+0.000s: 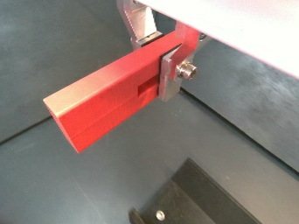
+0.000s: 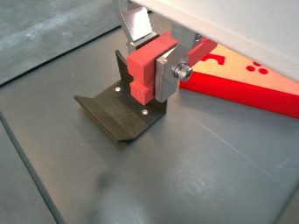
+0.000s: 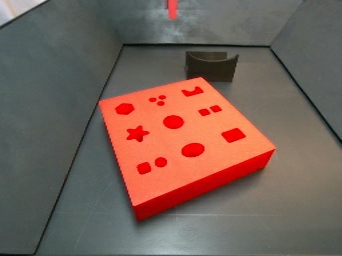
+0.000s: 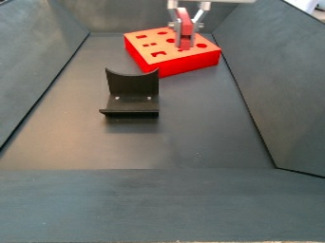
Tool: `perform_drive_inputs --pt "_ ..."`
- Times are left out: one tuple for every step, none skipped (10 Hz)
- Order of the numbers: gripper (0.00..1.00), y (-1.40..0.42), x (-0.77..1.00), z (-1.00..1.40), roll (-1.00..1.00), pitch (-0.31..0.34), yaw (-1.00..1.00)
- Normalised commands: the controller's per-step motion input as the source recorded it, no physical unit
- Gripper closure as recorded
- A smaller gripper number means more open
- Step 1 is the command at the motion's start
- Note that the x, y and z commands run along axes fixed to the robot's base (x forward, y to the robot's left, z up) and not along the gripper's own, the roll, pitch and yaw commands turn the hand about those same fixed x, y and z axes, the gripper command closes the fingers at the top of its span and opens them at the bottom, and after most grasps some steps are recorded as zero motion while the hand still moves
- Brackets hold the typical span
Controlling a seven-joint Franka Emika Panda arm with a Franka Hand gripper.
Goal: Pick up the double-square object. Move up. Rotate the double-square object. Place the double-square object on the fixture. Regrasp the double-square object. Move to above the board. Insert the double-square object.
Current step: Place the double-square object on the fixture.
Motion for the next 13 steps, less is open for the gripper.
perform_drive_inputs --pt "1.0 -0.07 1.0 -0.04 0.1 0.156 0.05" --pt "1.0 -0.06 1.0 -0.04 0.1 0.164 0.05" --pt "1.0 -0.05 1.0 -0.03 0.1 0.169 0.05" --pt "1.0 -0.04 1.0 -0.03 0.1 0.172 0.05" --pt "1.0 -0.04 1.0 -0.02 0.1 0.174 0.05" --pt "1.0 -0.03 1.0 -0.02 0.1 0.17 0.05" --pt "1.0 0.06 1.0 0.27 -1.0 0.092 0.01" --pt "1.0 0.07 0.99 0.29 -1.0 0.095 0.0" --pt "1.0 0.09 0.89 0.21 -1.0 0.104 -0.02" --pt "1.0 0.07 0.78 0.06 -1.0 0.113 -0.03" --pt "1.0 0.05 0.72 0.03 -1.0 0.125 -0.03" --pt "1.0 0.05 0.62 0.03 -1.0 0.148 -0.04" --pt "1.0 0.05 0.57 0.02 -1.0 0.158 -0.05"
